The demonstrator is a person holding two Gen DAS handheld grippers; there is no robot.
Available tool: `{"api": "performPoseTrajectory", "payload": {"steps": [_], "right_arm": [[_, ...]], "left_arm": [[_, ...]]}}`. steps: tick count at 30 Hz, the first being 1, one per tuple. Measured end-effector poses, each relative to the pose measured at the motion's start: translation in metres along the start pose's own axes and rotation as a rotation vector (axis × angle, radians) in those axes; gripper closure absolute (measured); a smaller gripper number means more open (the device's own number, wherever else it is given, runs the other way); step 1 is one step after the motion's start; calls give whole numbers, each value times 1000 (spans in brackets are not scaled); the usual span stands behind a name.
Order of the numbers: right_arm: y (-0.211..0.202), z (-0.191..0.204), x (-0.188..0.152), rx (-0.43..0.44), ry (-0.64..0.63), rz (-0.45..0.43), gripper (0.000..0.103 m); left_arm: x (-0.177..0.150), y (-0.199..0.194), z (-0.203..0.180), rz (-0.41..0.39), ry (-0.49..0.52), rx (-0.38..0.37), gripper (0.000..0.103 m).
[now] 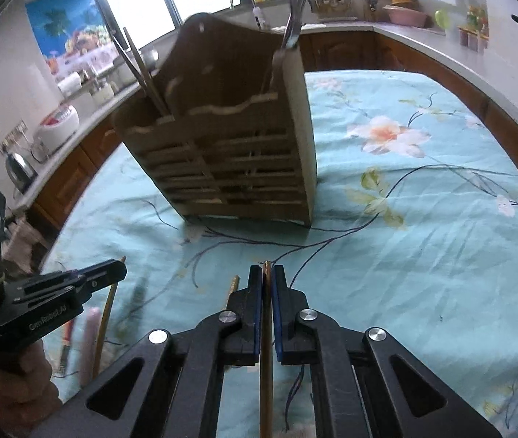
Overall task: Organize utensils
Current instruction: 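Lift both wooden chopsticks and carry them over the holder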
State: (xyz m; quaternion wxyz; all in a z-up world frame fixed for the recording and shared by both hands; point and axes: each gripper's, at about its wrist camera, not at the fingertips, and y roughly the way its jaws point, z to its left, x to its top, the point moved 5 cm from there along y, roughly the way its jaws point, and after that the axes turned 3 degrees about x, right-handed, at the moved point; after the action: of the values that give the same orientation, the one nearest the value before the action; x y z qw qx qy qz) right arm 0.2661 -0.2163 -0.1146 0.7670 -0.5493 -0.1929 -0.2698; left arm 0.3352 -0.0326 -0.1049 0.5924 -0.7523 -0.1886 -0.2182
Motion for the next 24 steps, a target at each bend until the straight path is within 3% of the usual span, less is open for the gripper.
{"api": "performPoseTrajectory", "payload": {"steps": [24], "right_arm": [[-87, 29, 8, 55, -12, -174, 98]], "left_arm": [[-27, -134, 13, -164, -40, -55, 99]]}}
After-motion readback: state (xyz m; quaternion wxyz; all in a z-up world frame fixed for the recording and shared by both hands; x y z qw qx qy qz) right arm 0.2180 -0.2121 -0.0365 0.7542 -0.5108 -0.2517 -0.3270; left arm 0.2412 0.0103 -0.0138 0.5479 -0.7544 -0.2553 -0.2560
